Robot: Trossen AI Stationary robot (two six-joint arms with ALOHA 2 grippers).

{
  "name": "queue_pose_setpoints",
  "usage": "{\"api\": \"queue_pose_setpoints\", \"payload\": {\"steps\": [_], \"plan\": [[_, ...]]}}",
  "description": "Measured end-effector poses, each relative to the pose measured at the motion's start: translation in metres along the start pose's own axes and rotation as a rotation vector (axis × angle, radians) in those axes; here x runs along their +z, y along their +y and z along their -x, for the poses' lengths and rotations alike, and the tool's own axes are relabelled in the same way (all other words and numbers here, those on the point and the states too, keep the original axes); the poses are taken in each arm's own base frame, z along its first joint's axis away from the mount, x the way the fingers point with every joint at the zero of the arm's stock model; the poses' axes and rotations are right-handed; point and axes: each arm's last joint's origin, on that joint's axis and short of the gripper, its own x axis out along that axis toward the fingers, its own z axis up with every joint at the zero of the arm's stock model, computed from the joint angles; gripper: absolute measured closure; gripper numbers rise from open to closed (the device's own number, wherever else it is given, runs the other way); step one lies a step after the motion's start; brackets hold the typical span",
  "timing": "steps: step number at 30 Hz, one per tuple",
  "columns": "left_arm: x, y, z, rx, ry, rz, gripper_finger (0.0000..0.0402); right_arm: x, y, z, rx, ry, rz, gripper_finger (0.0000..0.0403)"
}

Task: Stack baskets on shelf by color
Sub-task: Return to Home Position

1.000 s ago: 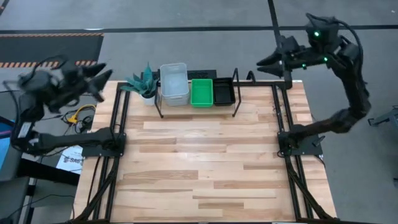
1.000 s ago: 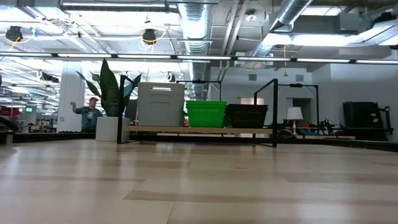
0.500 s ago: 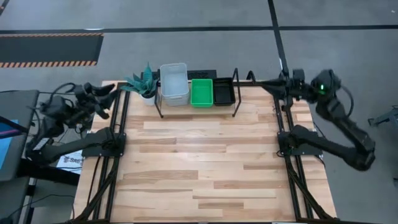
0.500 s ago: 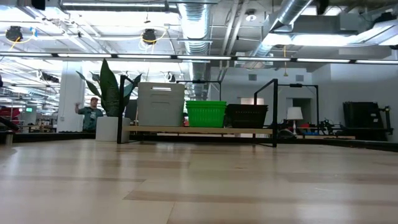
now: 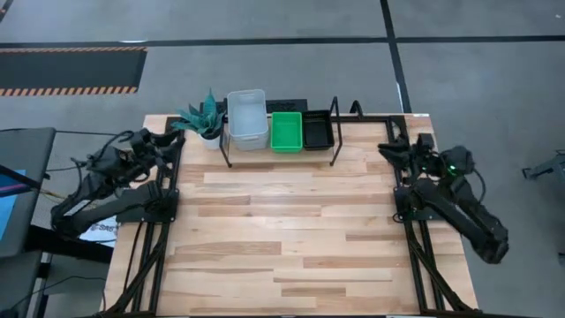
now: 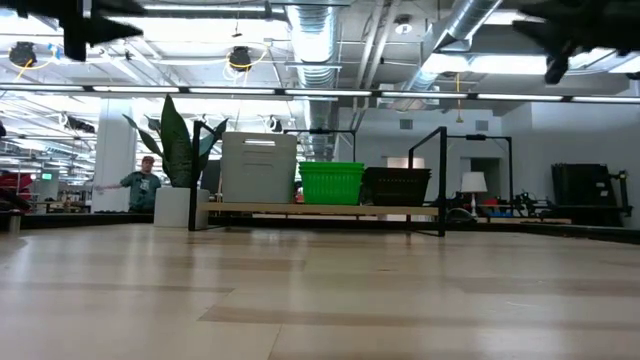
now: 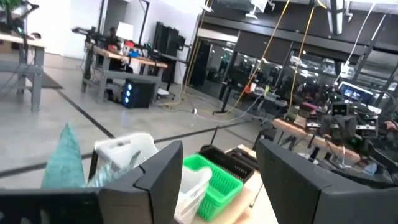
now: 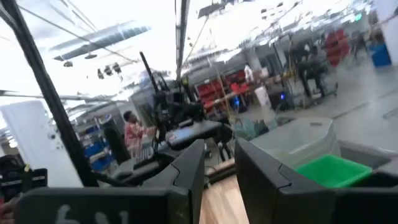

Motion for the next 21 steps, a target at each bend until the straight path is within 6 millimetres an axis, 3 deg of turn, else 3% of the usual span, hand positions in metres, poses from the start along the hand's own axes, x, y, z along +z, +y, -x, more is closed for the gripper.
{"api": "queue_pose_setpoints", "payload": {"steps": [5, 12, 21], "plan": [[-0.028, 0.007, -0.004, -0.015, 0.050, 0.026, 0.0207, -0.020, -0.013, -0.005, 0.049, 0.000, -0.004, 0.0290], [-0.048, 0.008, -0.013, -0.067, 0.114, 0.049, 0.0207, -0.056, -0.025, -0.003, 0.153, -0.045, 0.007, 0.0290], [-0.070, 0.012, -0.022, -0.060, 0.160, 0.093, 0.0207, -0.064, -0.027, -0.006, 0.070, -0.029, 0.038, 0.0290]]}}
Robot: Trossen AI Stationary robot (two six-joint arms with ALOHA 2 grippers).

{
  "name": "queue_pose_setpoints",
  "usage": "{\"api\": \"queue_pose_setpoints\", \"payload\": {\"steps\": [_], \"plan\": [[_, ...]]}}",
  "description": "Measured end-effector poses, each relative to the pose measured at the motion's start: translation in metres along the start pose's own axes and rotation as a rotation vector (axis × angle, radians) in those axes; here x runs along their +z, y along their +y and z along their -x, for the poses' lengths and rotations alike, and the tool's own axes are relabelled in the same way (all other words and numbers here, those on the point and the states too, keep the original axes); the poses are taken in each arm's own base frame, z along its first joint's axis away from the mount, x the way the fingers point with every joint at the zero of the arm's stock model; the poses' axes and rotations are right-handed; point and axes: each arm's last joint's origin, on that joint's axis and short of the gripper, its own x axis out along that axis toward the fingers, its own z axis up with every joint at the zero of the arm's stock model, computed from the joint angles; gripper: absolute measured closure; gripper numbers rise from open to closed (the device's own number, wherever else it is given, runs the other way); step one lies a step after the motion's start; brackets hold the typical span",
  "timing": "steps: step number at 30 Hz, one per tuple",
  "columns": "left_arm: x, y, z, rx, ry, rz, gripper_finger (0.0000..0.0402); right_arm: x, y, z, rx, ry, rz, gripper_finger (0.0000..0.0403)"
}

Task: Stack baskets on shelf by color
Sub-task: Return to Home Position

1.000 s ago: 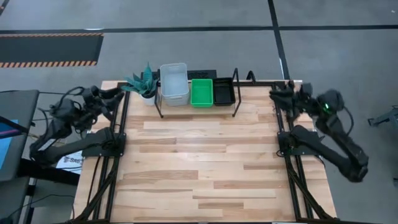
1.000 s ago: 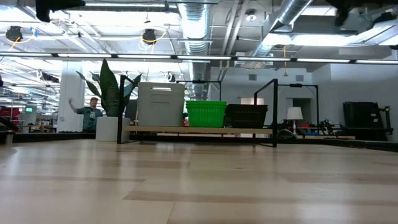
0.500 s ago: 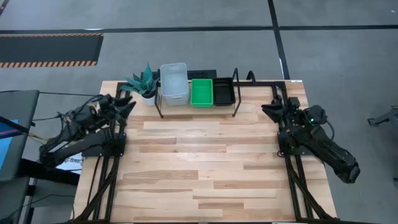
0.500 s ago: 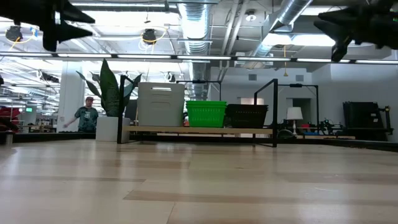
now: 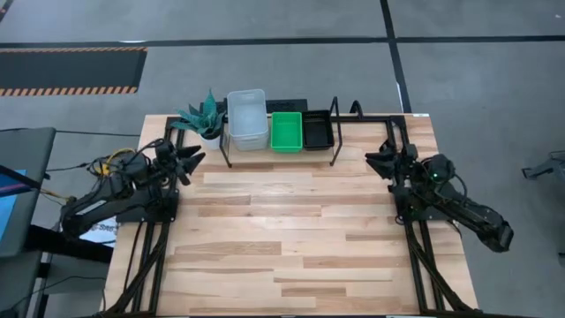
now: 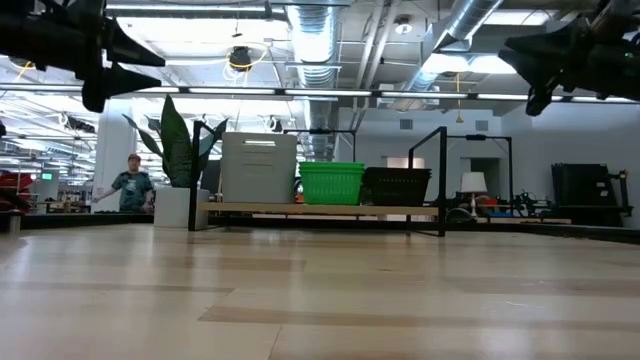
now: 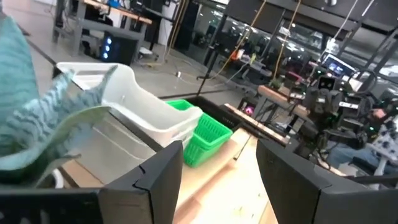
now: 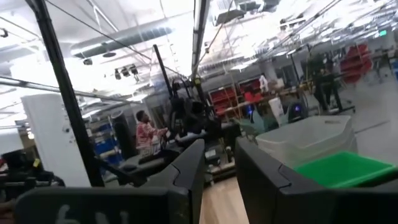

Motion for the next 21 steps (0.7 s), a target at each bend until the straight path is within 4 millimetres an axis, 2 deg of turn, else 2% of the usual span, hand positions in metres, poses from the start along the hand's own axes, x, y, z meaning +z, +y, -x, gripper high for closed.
{"api": "queue_pose_setpoints", "payload": {"steps": [7, 21], "plan": [[-0.011, 0.000, -0.009, -0.056, -0.039, 0.001, 0.0207, -0.006, -0.002, 0.000, -0.023, 0.057, 0.040, 0.0290], [-0.051, 0.007, -0.024, -0.140, 0.003, 0.083, 0.0207, -0.017, -0.007, 0.001, -0.071, 0.155, 0.043, 0.0290]]}}
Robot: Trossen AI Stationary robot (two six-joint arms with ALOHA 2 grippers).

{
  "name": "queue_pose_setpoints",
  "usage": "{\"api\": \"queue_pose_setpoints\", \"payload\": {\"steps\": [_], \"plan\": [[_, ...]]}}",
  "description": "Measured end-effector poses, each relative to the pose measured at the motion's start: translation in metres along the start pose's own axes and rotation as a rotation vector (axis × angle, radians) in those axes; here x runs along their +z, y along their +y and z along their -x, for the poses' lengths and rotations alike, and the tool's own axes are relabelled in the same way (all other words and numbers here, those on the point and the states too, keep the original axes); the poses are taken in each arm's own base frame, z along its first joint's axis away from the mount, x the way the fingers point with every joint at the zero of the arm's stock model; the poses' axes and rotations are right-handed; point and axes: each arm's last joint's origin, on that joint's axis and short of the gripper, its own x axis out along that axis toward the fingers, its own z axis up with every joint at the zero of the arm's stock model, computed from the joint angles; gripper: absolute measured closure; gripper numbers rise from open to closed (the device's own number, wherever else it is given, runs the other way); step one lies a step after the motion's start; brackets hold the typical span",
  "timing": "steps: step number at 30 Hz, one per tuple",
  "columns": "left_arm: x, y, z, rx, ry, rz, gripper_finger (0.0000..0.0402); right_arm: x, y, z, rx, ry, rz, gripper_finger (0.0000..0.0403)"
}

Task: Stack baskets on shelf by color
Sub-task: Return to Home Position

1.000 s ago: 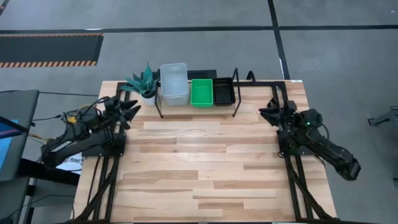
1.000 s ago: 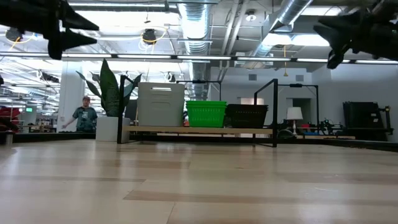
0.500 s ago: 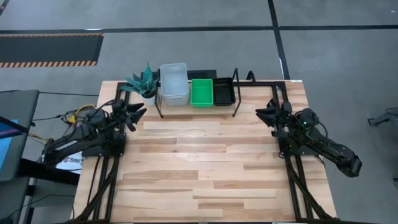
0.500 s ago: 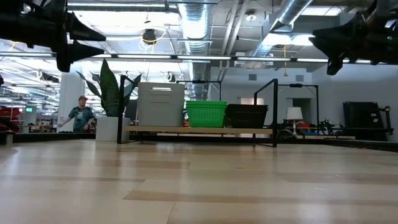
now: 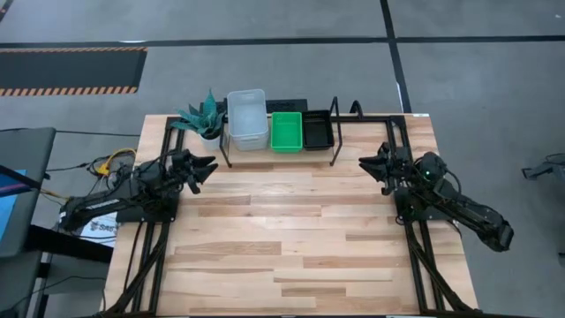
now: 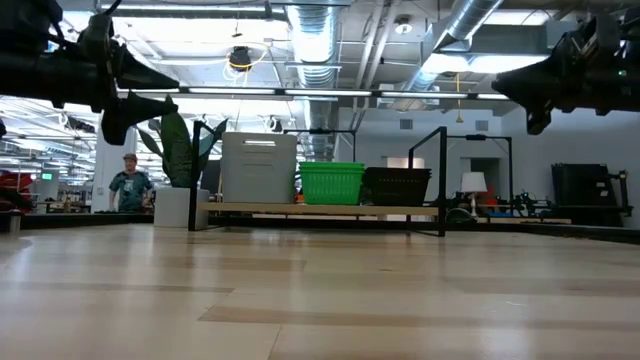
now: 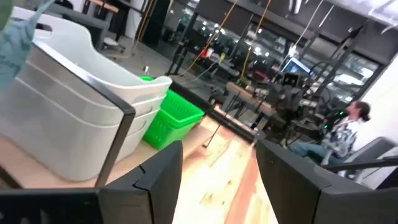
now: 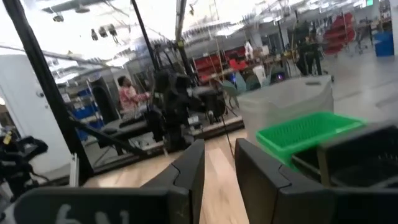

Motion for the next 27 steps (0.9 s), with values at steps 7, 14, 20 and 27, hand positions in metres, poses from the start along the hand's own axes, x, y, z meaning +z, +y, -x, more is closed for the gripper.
{"api": "queue_pose_setpoints", "payload": {"steps": [7, 14, 20, 27], "plan": [[-0.004, 0.002, -0.002, -0.012, -0.034, 0.009, 0.0207, -0.010, -0.003, 0.000, -0.035, 0.093, -0.041, 0.0290], [-0.005, 0.003, -0.002, -0.001, -0.033, -0.103, 0.0207, -0.011, -0.004, 0.001, -0.042, 0.106, -0.048, 0.0290], [-0.005, 0.002, -0.002, -0.018, -0.023, -0.123, 0.0207, -0.012, -0.003, 0.001, -0.006, 0.118, -0.051, 0.0290], [-0.006, 0.002, -0.002, -0.017, -0.022, -0.124, 0.0207, -0.011, -0.001, 0.001, 0.067, 0.131, -0.049, 0.0290]]}}
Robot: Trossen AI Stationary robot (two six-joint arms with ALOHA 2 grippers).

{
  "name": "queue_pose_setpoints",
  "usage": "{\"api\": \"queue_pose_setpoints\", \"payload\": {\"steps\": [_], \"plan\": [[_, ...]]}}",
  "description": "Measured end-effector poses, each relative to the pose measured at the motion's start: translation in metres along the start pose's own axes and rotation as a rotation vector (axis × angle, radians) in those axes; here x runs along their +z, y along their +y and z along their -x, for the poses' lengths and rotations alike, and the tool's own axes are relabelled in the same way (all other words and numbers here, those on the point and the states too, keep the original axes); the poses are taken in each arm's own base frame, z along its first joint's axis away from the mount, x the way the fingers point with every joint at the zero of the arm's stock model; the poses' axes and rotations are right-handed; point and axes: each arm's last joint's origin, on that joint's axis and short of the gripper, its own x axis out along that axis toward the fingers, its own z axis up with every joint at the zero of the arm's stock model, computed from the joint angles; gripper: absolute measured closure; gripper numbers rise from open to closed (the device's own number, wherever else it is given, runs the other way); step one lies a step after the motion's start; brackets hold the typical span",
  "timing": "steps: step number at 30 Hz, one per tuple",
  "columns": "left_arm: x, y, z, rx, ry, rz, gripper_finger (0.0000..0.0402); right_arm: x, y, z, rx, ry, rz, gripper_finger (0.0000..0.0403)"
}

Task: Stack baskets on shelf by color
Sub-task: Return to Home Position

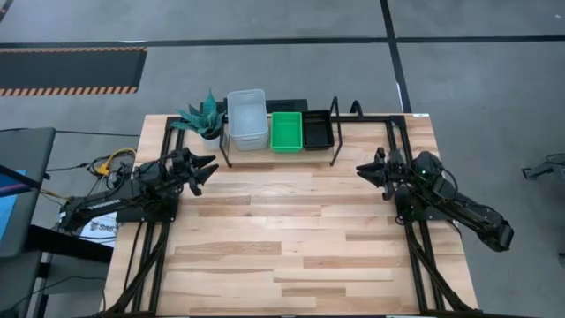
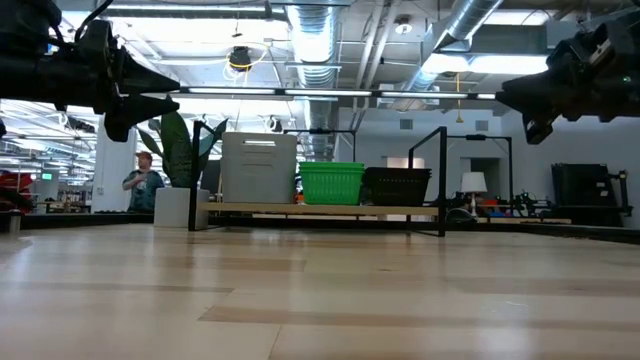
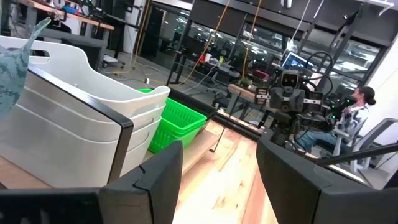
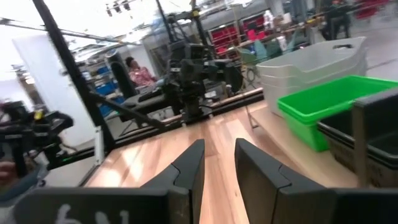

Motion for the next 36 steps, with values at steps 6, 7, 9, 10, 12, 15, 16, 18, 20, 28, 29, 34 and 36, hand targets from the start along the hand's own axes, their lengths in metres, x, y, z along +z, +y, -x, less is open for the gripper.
{"api": "queue_pose_setpoints", "payload": {"steps": [6, 7, 9, 10, 12, 15, 16, 18, 20, 28, 29, 34, 36], "plan": [[-0.0003, 0.0001, 0.0000, 0.000, 0.001, 0.000, 0.0207, -0.0017, 0.0004, 0.0005, 0.006, 0.047, -0.011, 0.0290], [-0.0003, 0.0001, 0.0000, 0.000, 0.001, 0.000, 0.0207, -0.0017, 0.0003, 0.0004, 0.005, 0.049, -0.012, 0.0290], [-0.0004, 0.0001, -0.0001, 0.000, 0.002, 0.000, 0.0207, -0.0017, 0.0002, 0.0003, 0.005, 0.049, -0.012, 0.0290], [-0.0005, 0.0002, -0.0001, 0.000, 0.002, 0.000, 0.0207, -0.0017, 0.0002, 0.0003, 0.004, 0.049, -0.012, 0.0290], [-0.0005, 0.0002, -0.0001, 0.000, 0.002, 0.000, 0.0207, -0.0015, 0.0003, 0.0003, 0.004, 0.048, -0.011, 0.0290], [-0.0005, 0.0002, -0.0001, 0.000, 0.002, -0.001, 0.0207, -0.0013, 0.0003, 0.0004, 0.003, 0.048, -0.011, 0.0290], [-0.0005, 0.0002, -0.0001, 0.000, 0.002, -0.001, 0.0207, -0.0013, 0.0003, 0.0004, 0.003, 0.048, -0.011, 0.0290], [-0.0006, 0.0002, -0.0001, 0.000, 0.002, -0.001, 0.0207, -0.0013, 0.0003, 0.0004, 0.002, 0.048, -0.011, 0.0290], [-0.0007, 0.0002, -0.0001, 0.000, 0.002, -0.001, 0.0207, -0.0011, 0.0004, 0.0004, 0.002, 0.047, -0.009, 0.0290], [-0.0007, 0.0002, 0.0000, -0.013, 0.017, -0.005, 0.0207, -0.0010, 0.0004, 0.0004, 0.001, 0.047, -0.009, 0.0290], [-0.0010, 0.0015, -0.0002, -0.003, 0.022, -0.004, 0.0207, -0.0009, 0.0004, 0.0004, 0.000, 0.047, -0.009, 0.0290], [-0.0012, 0.0053, -0.0017, 0.057, 0.020, -0.021, 0.0207, -0.0007, 0.0005, 0.0005, 0.000, 0.046, -0.009, 0.0290], [-0.0009, 0.0056, -0.0017, 0.068, 0.014, -0.020, 0.0207, -0.0008, 0.0005, 0.0004, 0.000, 0.047, -0.009, 0.0290]]}}
